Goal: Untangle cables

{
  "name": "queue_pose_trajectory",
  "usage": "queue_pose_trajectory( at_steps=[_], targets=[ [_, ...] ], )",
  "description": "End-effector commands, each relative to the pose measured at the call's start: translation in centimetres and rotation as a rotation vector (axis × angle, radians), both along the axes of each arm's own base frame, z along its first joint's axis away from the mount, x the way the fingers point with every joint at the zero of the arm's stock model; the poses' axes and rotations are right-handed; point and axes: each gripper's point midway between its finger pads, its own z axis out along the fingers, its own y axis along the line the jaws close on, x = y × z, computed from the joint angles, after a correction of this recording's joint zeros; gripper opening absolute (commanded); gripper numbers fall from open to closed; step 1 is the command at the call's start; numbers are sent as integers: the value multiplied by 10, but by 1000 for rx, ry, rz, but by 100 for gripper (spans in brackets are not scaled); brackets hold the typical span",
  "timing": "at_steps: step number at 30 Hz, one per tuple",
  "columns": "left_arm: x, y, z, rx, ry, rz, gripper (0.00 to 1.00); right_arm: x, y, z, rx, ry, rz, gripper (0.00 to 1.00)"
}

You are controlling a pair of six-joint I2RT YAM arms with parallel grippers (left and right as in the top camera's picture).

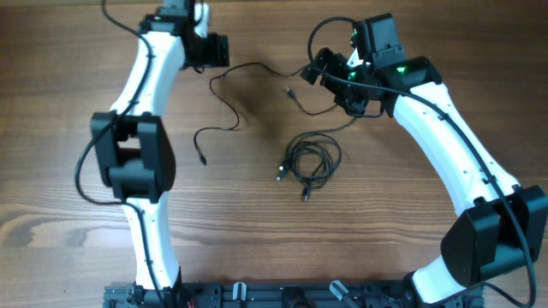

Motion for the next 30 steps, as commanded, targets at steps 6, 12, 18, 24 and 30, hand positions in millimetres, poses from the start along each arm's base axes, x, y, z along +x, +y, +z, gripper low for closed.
queue_pose_trajectory(
  at_steps=[6,12,18,24,30],
  targets=[
    [-23,1,-65,117,159,-60,66,-3,2,6,5,-14,19,100],
    [-23,-17,-71,20,165,-94,29,-3,2,6,5,-12,20,100],
    [-1,-12,-39,5,61,-79,4,-4,2,5,3,-7,20,100],
    [55,24,152,-34,-398,17,4,-4,2,5,3,-7,20,100],
    [67,108,215,-166,-562,336,4,-3,0,5,-6,-11,14,100]
  ],
)
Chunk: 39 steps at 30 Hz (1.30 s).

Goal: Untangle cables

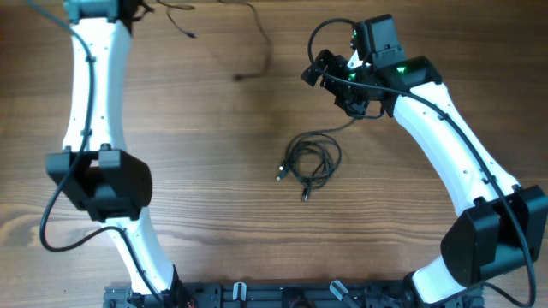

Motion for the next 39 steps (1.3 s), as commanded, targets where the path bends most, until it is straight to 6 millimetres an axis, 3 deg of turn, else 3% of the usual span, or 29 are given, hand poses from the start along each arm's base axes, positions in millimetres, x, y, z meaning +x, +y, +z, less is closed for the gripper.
queue_pose_trajectory(
  at_steps=[1,4,8,11,13,14,15,17,19,20,26,28,30,33,35,36,37,39],
  targets=[
    [2,50,-7,-186,21,189,4,-1,1,7,-2,-23,14,100],
    [-1,100,-2,-299,-4,336,4,-1,1,7,-2,-23,14,100],
    [-3,171,13,-306,-109,445,4,-3,1,5,-5,-13,14,100],
    [-19,248,20,-273,-189,632,4,-5,0,4,-8,-4,14,100],
    [-29,287,14,-256,-210,706,4,-7,-1,2,-12,9,14,100],
    [-40,323,-9,-256,-181,770,9,-9,-1,1,-14,18,14,100],
    [-46,336,-25,-261,-145,796,30,-10,-2,1,-15,21,14,100],
    [-65,355,-78,-287,0,851,94,-10,-2,0,-16,25,14,100],
    [-93,363,-131,-309,184,899,100,-10,-2,1,-16,23,14,100],
    [-100,363,-140,-318,223,909,100,-10,-2,0,-16,24,14,100],
    [-121,339,-164,-395,381,878,100,-14,-2,-2,-30,30,41,100],
    [-142,350,-172,-315,444,969,100,-17,-3,-3,-38,38,51,100],
    [-169,363,-183,-118,552,988,98,-18,-4,-4,-44,37,60,100],
    [-185,362,-216,-97,631,991,98,-16,-3,-3,-41,29,59,100],
    [-195,367,-235,-125,634,1050,87,-17,-3,-3,-42,32,59,100],
    [-200,373,-244,-145,626,1086,73,-19,-4,-5,-45,44,59,100],
    [-204,378,-250,-153,618,1098,66,-21,-5,-6,-48,52,59,100],
    [-210,389,-256,-157,597,1121,64,-22,-5,-6,-47,57,57,100]
  ],
)
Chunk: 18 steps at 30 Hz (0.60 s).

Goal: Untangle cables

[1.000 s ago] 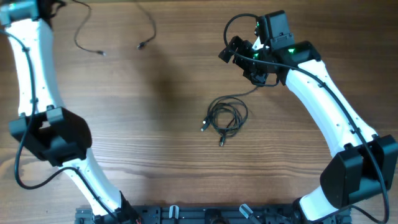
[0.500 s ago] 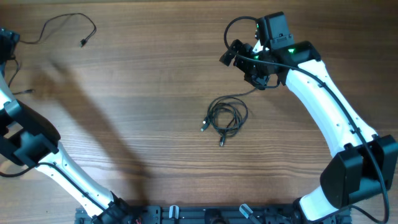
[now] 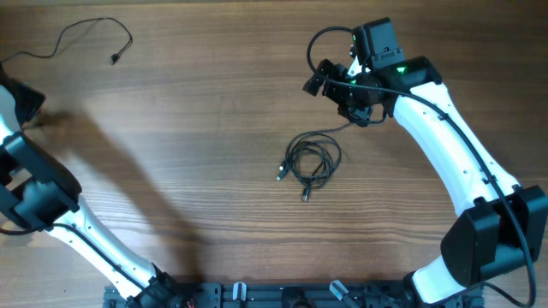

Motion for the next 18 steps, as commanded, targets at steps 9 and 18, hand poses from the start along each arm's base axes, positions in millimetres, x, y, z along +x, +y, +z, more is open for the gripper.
queue_pose_trajectory(
  at_steps=[9,18],
  targets=[
    [8,6,-57,-117,-125,-5,63,-4,2,5,7,1,0,100],
    [-12,2,-76,-106,-7,22,15,-9,12,5,11,0,30,100]
  ],
)
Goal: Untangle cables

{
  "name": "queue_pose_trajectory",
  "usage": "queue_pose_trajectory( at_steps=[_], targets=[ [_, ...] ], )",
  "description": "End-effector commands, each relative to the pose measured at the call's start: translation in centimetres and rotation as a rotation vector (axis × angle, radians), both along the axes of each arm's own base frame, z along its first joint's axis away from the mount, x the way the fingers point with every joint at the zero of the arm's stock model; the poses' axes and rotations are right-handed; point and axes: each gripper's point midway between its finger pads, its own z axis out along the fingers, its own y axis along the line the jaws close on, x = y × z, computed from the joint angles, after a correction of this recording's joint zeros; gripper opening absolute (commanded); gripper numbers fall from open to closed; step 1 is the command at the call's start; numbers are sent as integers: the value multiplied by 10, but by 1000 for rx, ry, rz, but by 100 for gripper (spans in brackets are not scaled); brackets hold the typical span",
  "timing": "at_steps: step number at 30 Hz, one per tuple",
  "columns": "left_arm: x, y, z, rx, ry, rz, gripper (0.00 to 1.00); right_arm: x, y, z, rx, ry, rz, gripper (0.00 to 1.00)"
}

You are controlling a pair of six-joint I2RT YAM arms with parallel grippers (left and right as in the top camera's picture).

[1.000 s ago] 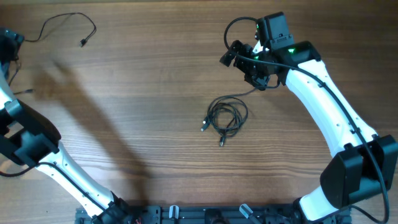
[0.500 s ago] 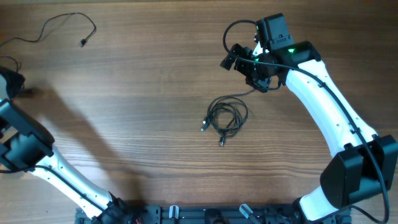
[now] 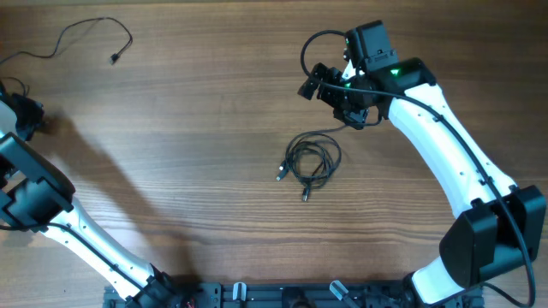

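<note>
A thin black cable lies loose at the table's top left corner, one plug end free and the other end running off the left edge. A second black cable sits coiled at the centre, with one strand rising toward my right arm. My right gripper hovers above and right of the coil, fingers pointing left; whether they hold anything is unclear. My left gripper is at the far left edge, below the loose cable, its jaws too dark to read.
The white links of the left arm cross the lower left of the wooden table. The right arm spans the right side. A black mounting rail runs along the front edge.
My right gripper has shifted slightly left and up. The left arm has edged a little at the left edge. Both cables lie where they were.
The thin cable first lay stretched from my left gripper at the top centre toward the right gripper, beside the coil. Then the left arm was at the upper left with the cable trailing along the top edge. Later the cable lay alone at the top left, separate from the coil.
</note>
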Motion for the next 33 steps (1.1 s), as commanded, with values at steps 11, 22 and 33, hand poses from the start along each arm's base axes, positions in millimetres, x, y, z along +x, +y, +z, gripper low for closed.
queue_pose_trajectory(
  at_steps=[11,22,33],
  targets=[
    [117,-59,149,-481,-753,6,4,0,3,8,17,-21,5,100],
    [194,-154,128,-194,-661,-166,100,-5,1,5,9,5,5,100],
    [149,-204,240,-79,-638,-550,100,4,-29,3,-41,-5,-47,100]
  ],
)
